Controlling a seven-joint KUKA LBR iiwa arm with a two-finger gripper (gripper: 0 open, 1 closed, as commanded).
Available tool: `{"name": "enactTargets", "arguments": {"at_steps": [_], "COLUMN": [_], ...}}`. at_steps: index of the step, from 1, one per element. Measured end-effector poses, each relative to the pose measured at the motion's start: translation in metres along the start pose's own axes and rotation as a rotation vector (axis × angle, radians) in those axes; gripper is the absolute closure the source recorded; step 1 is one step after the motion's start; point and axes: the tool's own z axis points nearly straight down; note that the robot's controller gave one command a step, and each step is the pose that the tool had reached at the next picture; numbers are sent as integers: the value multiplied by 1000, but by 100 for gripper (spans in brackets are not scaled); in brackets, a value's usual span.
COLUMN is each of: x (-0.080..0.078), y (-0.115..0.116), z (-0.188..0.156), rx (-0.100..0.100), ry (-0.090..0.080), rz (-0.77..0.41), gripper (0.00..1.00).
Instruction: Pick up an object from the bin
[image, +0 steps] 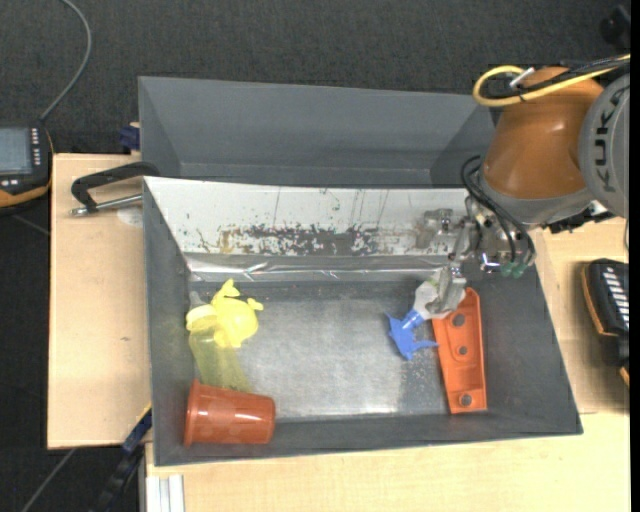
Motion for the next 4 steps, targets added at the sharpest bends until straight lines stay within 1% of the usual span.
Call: {"name": "enactTargets", "arguments": {"at_steps": [1,2,3,4], "x": [5,23,25,35], "y": [-12,-7,-9,-14], "z": [30,67,96,101], "rx": [-3,0,-4,-2], "ry": [9,-3,8,0], "rz": [109,88,129,133], "gripper": [0,0,0,0]}}
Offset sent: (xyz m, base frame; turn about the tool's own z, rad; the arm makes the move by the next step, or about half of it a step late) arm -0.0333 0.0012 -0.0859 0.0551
